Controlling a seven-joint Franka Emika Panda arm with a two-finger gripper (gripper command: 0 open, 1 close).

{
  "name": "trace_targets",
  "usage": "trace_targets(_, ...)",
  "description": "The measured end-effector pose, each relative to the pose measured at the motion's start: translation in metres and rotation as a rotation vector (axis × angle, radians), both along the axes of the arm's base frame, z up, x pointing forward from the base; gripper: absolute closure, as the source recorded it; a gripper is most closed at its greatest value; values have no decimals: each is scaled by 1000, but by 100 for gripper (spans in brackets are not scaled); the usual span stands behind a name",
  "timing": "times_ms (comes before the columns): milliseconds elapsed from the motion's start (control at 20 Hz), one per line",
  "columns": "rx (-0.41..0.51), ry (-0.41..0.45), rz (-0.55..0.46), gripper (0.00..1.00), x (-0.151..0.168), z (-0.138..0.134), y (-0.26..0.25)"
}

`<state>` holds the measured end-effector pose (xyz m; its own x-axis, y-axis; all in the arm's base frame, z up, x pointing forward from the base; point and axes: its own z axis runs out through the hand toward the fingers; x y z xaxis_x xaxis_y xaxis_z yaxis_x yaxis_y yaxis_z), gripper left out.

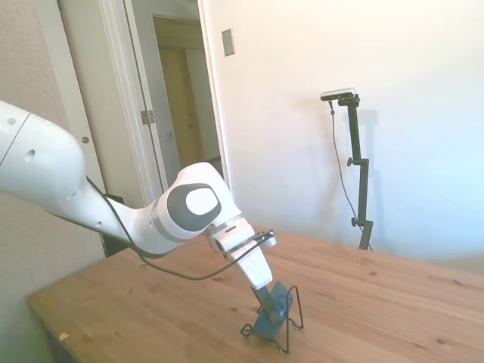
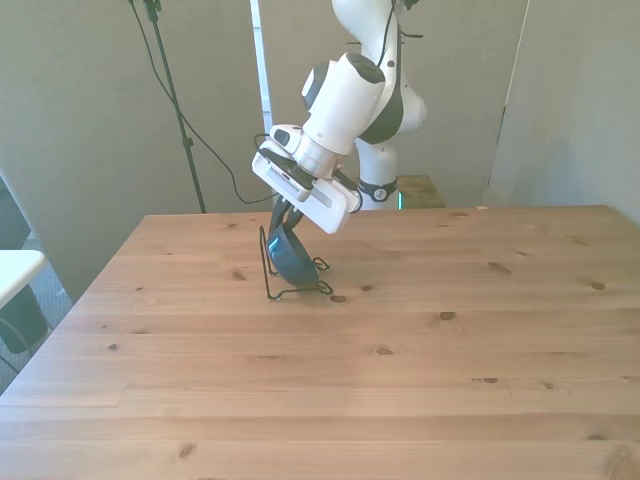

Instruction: Unload the bowl

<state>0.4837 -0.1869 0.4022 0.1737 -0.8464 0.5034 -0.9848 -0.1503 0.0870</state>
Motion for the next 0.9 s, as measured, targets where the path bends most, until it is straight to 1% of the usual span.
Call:
trace_targets(400, -3, -4, 9, 100, -4, 8, 9)
trace_targets(750, -9, -77, 74, 100, -12, 46, 50)
trace_targets(900, 16, -101, 101, 100, -10, 56, 76)
